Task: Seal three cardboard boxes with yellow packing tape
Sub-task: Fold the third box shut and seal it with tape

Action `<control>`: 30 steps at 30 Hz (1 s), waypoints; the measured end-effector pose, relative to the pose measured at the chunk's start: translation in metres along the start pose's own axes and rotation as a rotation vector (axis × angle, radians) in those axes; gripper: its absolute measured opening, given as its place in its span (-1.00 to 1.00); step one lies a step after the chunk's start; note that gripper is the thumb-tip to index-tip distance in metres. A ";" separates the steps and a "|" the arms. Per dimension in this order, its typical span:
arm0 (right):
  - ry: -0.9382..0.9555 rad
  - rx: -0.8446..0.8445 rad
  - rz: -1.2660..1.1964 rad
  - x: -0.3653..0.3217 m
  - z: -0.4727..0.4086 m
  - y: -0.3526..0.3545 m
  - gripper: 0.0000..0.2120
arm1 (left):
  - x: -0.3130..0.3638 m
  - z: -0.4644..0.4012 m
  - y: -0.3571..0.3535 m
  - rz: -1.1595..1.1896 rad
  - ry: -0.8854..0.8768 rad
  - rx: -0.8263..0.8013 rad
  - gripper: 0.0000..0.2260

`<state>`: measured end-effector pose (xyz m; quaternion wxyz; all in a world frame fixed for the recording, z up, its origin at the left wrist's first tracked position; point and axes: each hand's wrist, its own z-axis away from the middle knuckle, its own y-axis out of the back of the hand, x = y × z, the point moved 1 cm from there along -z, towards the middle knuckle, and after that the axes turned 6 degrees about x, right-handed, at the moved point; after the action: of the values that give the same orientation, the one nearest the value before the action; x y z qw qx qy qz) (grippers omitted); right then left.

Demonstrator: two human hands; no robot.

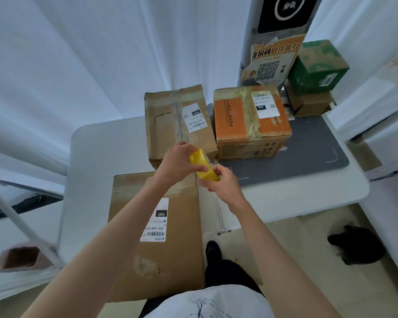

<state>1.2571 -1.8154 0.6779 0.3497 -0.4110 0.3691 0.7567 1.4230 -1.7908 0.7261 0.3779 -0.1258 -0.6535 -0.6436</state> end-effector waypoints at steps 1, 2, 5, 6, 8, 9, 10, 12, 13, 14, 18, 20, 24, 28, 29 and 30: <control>0.008 0.006 -0.012 -0.005 0.000 -0.001 -0.73 | 0.003 0.000 0.005 -0.001 -0.005 0.033 -0.50; 0.013 0.009 -0.026 -0.009 0.000 -0.001 -0.74 | 0.006 0.000 0.009 -0.005 -0.009 0.064 -0.51; 0.009 0.012 -0.084 -0.019 0.001 -0.004 -0.76 | 0.015 0.003 0.016 -0.030 -0.029 0.133 -0.53; 0.005 0.020 -0.100 -0.020 0.001 -0.004 -0.77 | 0.017 0.004 0.018 -0.039 -0.038 0.147 -0.54; 0.003 0.032 -0.129 -0.022 0.001 -0.006 -0.77 | 0.023 0.007 0.020 -0.066 -0.053 0.166 -0.57; 0.004 0.038 -0.137 -0.023 0.001 -0.007 -0.78 | 0.025 0.008 0.020 -0.076 -0.055 0.173 -0.58; 0.007 0.045 -0.140 -0.023 0.001 -0.008 -0.77 | 0.026 0.010 0.021 -0.081 -0.054 0.181 -0.59; 0.015 0.061 -0.141 -0.023 -0.001 -0.009 -0.77 | 0.029 0.012 0.022 -0.083 -0.052 0.200 -0.61; 0.018 0.068 -0.141 -0.023 -0.001 -0.010 -0.77 | 0.029 0.013 0.022 -0.083 -0.056 0.207 -0.62; 0.020 0.072 -0.141 -0.023 -0.002 -0.011 -0.77 | 0.030 0.013 0.022 -0.084 -0.064 0.214 -0.63; 0.026 0.088 -0.141 -0.023 -0.002 -0.013 -0.74 | 0.034 0.016 0.024 -0.092 -0.099 0.225 -0.66; 0.036 0.096 -0.141 -0.024 -0.002 -0.013 -0.73 | 0.034 0.016 0.026 -0.059 -0.098 0.233 -0.70; 0.052 0.108 -0.114 -0.024 0.000 -0.016 -0.71 | 0.027 0.016 0.031 0.008 -0.086 0.250 -0.86; 0.056 0.096 -0.102 -0.021 0.004 -0.018 -0.70 | 0.019 0.013 0.031 0.075 0.021 0.202 -0.83; 0.058 0.088 -0.101 -0.020 0.005 -0.018 -0.70 | 0.018 0.013 0.031 0.086 0.044 0.185 -0.83; 0.062 0.082 -0.099 -0.019 0.005 -0.018 -0.70 | 0.016 0.012 0.031 0.093 0.058 0.170 -0.84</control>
<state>1.2786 -1.8066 0.6917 0.3917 -0.4372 0.3896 0.7097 1.4283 -1.7806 0.7617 0.4355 -0.1051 -0.6879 -0.5710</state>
